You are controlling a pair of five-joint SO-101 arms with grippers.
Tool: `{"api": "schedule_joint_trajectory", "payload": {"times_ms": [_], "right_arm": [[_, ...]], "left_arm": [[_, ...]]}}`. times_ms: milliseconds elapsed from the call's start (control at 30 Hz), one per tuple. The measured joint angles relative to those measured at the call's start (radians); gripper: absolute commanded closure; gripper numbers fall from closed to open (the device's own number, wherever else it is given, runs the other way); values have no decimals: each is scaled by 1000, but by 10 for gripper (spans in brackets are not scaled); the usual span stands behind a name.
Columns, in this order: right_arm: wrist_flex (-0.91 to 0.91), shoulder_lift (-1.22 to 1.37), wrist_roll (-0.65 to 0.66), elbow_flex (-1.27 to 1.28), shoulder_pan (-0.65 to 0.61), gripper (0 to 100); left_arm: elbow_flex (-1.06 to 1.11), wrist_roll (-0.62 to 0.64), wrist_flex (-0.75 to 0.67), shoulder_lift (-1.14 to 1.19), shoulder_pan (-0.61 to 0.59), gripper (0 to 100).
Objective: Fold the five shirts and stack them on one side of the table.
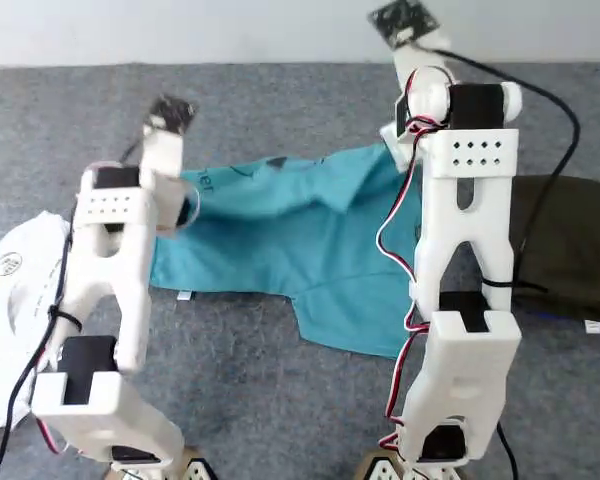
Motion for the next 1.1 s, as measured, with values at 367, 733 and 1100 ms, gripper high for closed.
{"api": "schedule_joint_trajectory", "payload": {"times_ms": [367,733,1100], "right_arm": [[-15,-423,176,770,63,991],[-321,-641,189,1447,69,991],[-387,-658,189,1542,69,910]], "left_arm": [[236,-38,-181,-26,-106,988],[258,-164,-150,-29,-130,988],[333,-238,-143,-35,-158,981]]}}
